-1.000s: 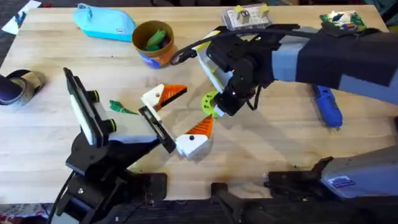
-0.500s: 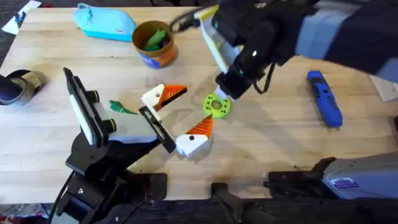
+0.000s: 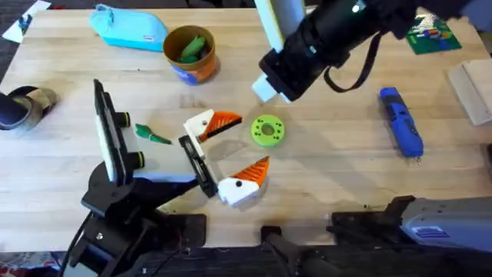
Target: Pick up the gripper from the table and insert it into the empty holder that is missing its gripper. Then pick up a screw, insert it into the mounting hole, and use the screwdriver to tighten it. Finally, clean up the table by picking up the vegetable and placing it into the bucket.
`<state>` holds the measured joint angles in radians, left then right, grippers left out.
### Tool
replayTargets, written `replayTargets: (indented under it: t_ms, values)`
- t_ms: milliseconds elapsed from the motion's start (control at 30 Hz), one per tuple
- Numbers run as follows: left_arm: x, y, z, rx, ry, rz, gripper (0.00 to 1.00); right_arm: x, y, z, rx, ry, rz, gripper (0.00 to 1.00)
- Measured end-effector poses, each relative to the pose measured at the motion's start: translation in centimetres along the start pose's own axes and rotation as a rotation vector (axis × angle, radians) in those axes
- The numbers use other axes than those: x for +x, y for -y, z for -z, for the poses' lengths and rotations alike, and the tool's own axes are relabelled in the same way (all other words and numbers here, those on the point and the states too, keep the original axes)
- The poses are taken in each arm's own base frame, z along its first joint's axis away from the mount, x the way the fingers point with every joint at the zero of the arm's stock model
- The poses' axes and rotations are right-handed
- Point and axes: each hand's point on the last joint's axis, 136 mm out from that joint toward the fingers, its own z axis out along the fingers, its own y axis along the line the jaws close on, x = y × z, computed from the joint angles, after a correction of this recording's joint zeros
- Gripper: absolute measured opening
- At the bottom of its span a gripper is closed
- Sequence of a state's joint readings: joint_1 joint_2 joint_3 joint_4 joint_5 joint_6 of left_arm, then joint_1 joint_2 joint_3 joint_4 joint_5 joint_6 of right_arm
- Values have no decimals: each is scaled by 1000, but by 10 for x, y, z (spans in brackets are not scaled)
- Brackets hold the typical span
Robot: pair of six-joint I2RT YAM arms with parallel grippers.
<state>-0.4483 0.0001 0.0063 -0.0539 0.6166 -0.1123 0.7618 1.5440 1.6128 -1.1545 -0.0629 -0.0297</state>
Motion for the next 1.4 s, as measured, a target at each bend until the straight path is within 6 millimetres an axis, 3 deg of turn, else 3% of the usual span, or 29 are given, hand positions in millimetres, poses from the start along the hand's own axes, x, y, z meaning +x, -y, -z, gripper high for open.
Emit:
replayTargets:
  t_ms: [167,467,700,1167,1400]
  values:
    - [2,10,0,61,-9,2,986,-18,-41,19,-88,71,83,6]
    - [4,19,1,113,-20,6,986,-15,-84,17,-165,63,149,6]
    - [4,21,1,121,-21,6,986,-16,-96,-4,-178,19,156,6]
    - [4,21,1,122,-21,6,986,-14,-103,-8,-185,4,171,6]
    - [4,21,1,122,-21,6,986,-12,-103,-23,-180,-33,168,6]
